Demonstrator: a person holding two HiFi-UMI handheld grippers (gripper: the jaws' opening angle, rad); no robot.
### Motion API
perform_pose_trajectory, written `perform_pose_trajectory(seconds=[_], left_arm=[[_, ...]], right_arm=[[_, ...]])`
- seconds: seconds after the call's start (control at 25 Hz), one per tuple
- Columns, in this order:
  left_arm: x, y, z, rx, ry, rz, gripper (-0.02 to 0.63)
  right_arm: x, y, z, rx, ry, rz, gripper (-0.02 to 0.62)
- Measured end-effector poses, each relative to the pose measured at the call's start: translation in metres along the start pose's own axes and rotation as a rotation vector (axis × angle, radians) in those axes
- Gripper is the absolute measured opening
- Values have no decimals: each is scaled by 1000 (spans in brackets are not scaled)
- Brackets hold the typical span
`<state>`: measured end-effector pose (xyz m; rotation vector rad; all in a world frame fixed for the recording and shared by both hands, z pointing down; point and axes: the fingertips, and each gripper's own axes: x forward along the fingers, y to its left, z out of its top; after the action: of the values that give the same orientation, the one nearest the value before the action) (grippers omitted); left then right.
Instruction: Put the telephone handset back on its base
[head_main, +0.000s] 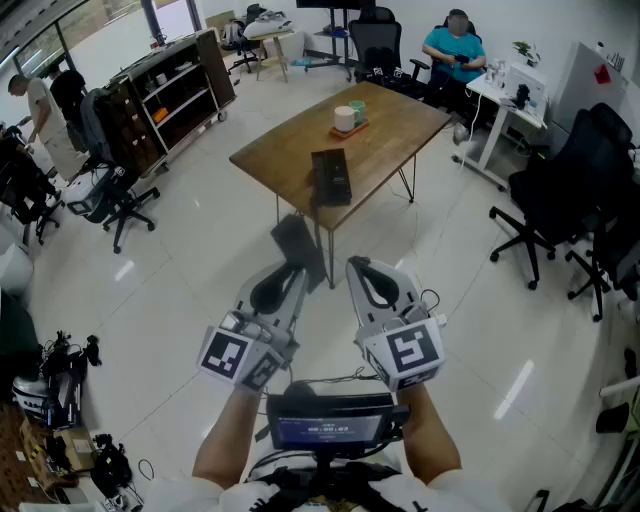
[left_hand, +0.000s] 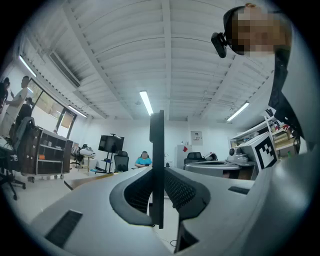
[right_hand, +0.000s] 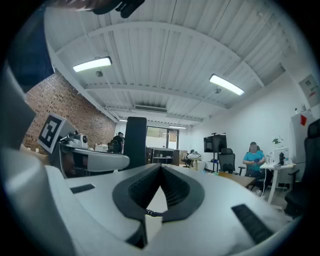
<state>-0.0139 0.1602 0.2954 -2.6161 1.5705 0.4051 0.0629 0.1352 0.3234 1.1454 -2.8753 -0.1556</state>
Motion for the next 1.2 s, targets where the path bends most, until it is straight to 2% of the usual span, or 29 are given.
perform_pose_trajectory(seconds=[0.28, 0.64, 1.2], left_arm=[[14, 19, -8, -8, 19, 13, 62], [57, 54, -19, -24, 15, -3, 62], [127, 111, -46, -43, 65, -12, 62]], right_arm=[[17, -12, -2, -10, 7, 1, 0], [62, -43, -4, -27, 8, -6, 0], [135, -96, -20, 15, 44, -34, 0]])
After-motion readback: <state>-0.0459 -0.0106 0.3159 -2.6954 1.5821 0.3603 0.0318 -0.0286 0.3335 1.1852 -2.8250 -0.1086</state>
